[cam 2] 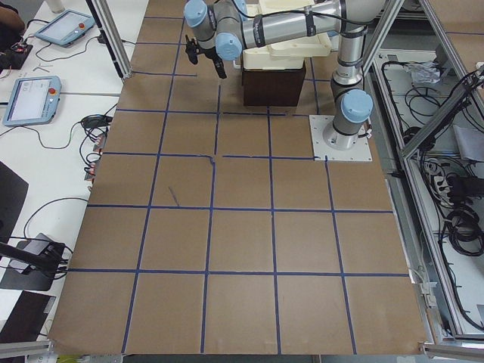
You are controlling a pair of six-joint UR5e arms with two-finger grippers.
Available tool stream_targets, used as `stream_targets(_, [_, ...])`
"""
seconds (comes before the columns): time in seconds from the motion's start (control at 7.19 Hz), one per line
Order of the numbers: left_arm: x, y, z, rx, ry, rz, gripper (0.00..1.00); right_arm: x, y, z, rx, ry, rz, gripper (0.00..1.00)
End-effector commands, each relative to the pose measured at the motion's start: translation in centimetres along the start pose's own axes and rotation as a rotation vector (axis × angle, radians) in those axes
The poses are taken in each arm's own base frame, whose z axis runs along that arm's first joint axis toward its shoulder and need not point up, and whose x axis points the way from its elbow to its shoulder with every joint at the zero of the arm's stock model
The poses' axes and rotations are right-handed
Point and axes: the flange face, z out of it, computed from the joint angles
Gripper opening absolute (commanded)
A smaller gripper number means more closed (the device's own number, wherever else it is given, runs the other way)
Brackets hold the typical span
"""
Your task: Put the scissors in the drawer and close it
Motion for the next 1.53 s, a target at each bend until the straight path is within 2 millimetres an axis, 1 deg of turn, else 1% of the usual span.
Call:
stream_targets(0.0, [-0.8, 2.6, -4.8, 0.122, -0.118, 0.106, 1.0, 0.1, 0.0, -0.1, 0.002, 0.0, 0.001, 1.0])
stream_targets(0.14, [-0.7, 4.0, -6.2, 0.143, -0.161, 0.131, 1.0, 0.2, 0.0, 0.0, -0.003, 0.003, 0.002, 1.0])
stream_targets(0.28, [-1.3, 5.0, -6.6, 0.131, -0.229, 0.138, 1.0, 0.2, -0.1, 0.0, 0.0, 0.003, -0.001, 1.0])
stream_targets(0.42, [-1.8, 6.7, -6.6, 0.064, -0.259, 0.136, 1.0, 0.3, -0.1, 0.0, 0.005, 0.002, 0.001, 1.0])
stream_targets(0.7, [-1.8, 7.0, -6.5, 0.054, -0.261, 0.134, 1.0, 0.1, 0.0, 0.0, 0.003, 0.003, 0.001, 1.0])
stream_targets(0.97, [-1.9, 7.2, -5.8, 0.036, -0.262, 0.135, 1.0, -0.1, -0.1, 0.0, 0.005, 0.002, 0.004, 1.0])
stream_targets(1.25, [-1.8, 7.4, -5.2, 0.027, -0.247, 0.135, 1.0, -0.2, -0.3, -1.0, 0.032, 0.006, 0.016, 1.0])
stream_targets(1.39, [-1.8, 7.5, -4.8, 0.018, -0.244, 0.137, 1.0, -0.2, -0.6, -1.3, 0.038, 0.006, 0.051, 1.0])
